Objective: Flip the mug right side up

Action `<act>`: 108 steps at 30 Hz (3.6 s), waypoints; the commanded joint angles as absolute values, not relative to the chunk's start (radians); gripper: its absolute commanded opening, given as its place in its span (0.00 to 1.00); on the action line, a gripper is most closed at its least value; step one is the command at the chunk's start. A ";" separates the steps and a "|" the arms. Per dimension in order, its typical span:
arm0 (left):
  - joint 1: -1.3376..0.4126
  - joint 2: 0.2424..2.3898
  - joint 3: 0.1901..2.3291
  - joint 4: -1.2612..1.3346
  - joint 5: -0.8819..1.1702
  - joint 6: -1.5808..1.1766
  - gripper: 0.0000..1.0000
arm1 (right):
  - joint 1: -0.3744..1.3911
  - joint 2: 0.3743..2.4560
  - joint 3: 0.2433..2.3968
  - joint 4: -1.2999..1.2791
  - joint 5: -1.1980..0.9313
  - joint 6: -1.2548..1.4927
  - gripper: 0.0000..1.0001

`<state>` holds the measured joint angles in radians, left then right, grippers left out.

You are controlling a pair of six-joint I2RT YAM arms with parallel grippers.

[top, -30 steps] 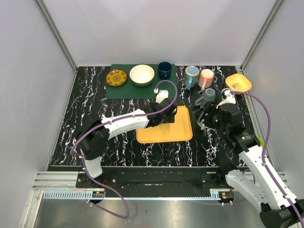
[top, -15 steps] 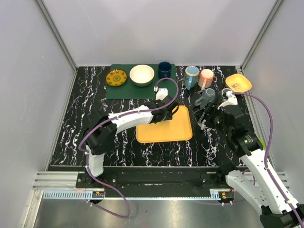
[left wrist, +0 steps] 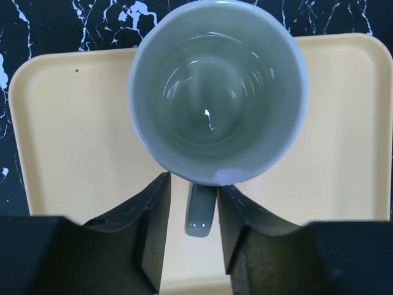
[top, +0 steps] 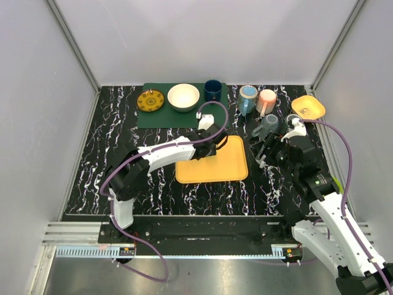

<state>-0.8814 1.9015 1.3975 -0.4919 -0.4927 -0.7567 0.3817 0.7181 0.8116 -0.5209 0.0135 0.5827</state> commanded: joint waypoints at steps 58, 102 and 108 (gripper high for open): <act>-0.845 1.682 1.188 -0.230 -0.287 -0.612 0.00 | 0.390 0.723 0.779 -0.446 -0.069 0.617 0.70; -0.762 1.065 0.670 0.824 0.229 -1.249 0.00 | 0.443 1.184 0.672 0.960 -0.767 1.285 0.66; -0.775 1.069 0.658 0.827 0.235 -1.253 0.00 | 0.457 1.242 0.716 1.006 -0.761 1.308 0.54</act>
